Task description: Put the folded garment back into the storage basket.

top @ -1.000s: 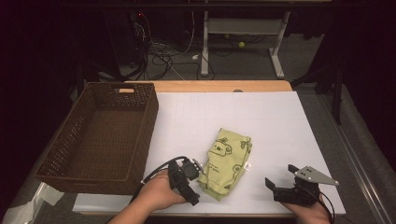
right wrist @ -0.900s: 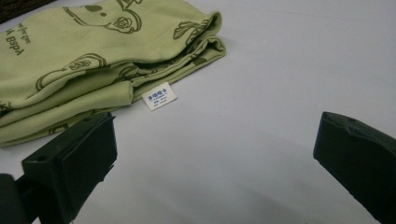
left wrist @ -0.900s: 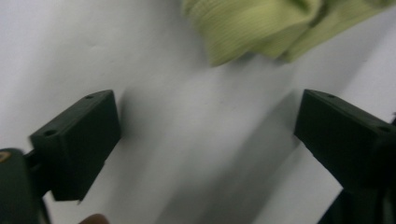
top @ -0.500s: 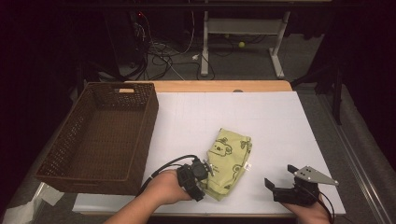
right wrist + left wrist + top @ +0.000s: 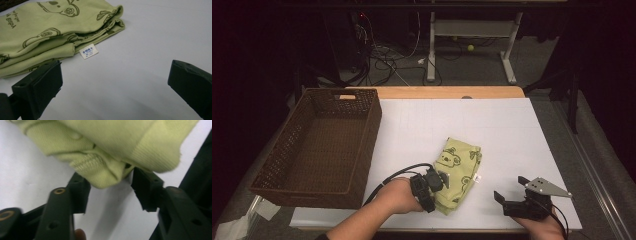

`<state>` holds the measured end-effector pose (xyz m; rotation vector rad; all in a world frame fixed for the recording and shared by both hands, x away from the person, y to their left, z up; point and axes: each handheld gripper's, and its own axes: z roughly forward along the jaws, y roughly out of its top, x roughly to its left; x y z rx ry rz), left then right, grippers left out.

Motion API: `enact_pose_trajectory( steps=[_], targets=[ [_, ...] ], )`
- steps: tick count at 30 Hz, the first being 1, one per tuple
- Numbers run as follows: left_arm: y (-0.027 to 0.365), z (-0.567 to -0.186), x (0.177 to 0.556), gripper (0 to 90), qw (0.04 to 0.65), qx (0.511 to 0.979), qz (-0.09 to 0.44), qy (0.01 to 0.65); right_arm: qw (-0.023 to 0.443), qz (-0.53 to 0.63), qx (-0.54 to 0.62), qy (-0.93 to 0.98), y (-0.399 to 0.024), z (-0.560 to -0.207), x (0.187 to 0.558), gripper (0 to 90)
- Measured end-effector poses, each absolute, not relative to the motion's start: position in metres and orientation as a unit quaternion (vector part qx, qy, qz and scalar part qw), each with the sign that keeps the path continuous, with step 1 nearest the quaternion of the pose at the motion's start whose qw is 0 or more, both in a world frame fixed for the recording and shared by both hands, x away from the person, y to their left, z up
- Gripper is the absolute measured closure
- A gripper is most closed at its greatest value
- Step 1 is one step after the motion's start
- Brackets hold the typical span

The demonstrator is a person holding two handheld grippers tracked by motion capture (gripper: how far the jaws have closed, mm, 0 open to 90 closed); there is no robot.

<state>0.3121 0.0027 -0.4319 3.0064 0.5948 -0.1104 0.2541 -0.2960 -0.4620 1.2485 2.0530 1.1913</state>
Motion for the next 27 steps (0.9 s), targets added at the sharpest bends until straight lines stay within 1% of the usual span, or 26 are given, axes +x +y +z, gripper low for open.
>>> enact_pose_trajectory(
  steps=[2, 7, 11, 15, 19, 21, 27],
  targets=[
    [-0.003, -0.432, 0.312, 48.4, 0.025, 0.98, -0.031, 0.195, 0.227, 0.432, 0.454, 0.745, -0.295, -0.462, 0.253, 0.1],
    [-0.01, -0.432, 0.314, 53.6, 0.003, 0.98, -0.035, 0.195, 0.225, 0.43, 0.453, 0.748, -0.295, -0.463, 0.253, 0.1],
    [-0.01, -0.431, 0.318, 61.0, 0.004, 0.977, -0.046, 0.21, 0.224, 0.433, 0.451, 0.748, -0.296, -0.463, 0.254, 0.1],
    [-0.009, -0.431, 0.319, 66.0, 0.005, 0.976, -0.048, 0.211, 0.225, 0.43, 0.451, 0.749, -0.295, -0.463, 0.253, 0.2],
    [-0.008, -0.431, 0.312, 73.8, 0.016, 0.984, -0.033, 0.175, 0.224, 0.432, 0.448, 0.75, -0.294, -0.464, 0.253, 0.2],
    [-0.008, -0.431, 0.31, 75.5, 0.016, 0.984, -0.027, 0.176, 0.226, 0.43, 0.447, 0.751, -0.293, -0.463, 0.254, 0.1],
    [-0.007, -0.431, 0.312, 77.8, 0.02, 0.982, -0.039, 0.186, 0.228, 0.433, 0.445, 0.75, -0.292, -0.463, 0.256, 0.1]
  ],
)
